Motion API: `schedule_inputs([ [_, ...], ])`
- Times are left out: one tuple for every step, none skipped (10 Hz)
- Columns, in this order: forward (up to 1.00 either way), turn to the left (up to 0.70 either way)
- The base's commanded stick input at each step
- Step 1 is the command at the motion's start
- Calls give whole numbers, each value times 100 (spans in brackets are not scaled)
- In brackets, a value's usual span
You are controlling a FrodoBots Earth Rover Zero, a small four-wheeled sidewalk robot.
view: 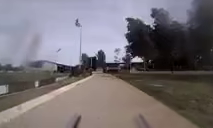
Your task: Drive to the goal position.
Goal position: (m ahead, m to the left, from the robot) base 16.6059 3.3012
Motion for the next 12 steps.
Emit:
schedule_inputs([
  [100, 0],
  [100, 0],
  [100, 0],
  [100, 0],
  [100, 0],
  [100, 0],
  [100, 0],
  [100, 0],
  [100, 0],
  [100, 0],
  [100, 0],
  [100, 0],
])
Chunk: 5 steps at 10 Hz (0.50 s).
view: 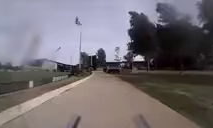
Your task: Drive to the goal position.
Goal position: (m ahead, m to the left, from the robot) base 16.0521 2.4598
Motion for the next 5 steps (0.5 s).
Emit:
schedule_inputs([
  [100, 0],
  [100, 0],
  [100, 0],
  [100, 0],
  [100, 0],
])
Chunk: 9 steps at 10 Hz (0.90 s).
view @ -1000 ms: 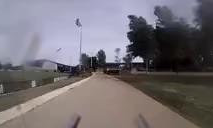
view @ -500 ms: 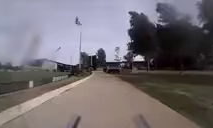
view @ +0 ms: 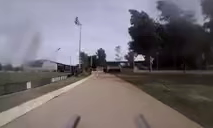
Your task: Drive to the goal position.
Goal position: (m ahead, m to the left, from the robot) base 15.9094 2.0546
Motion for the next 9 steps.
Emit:
schedule_inputs([
  [100, 0],
  [100, 0],
  [100, 0],
  [100, 0],
  [100, 0],
  [100, 0],
  [100, 0],
  [100, 0],
  [100, 0],
])
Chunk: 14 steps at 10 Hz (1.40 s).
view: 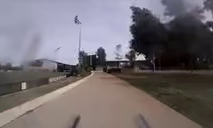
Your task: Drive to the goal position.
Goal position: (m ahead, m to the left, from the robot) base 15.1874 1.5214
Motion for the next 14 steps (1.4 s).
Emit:
schedule_inputs([
  [100, 0],
  [100, 0],
  [100, 0],
  [100, 0],
  [100, 0],
  [100, 0],
  [100, 0],
  [100, 0],
  [100, 0],
  [100, 1],
  [100, 6],
  [100, 10],
  [100, 20],
  [100, 31],
])
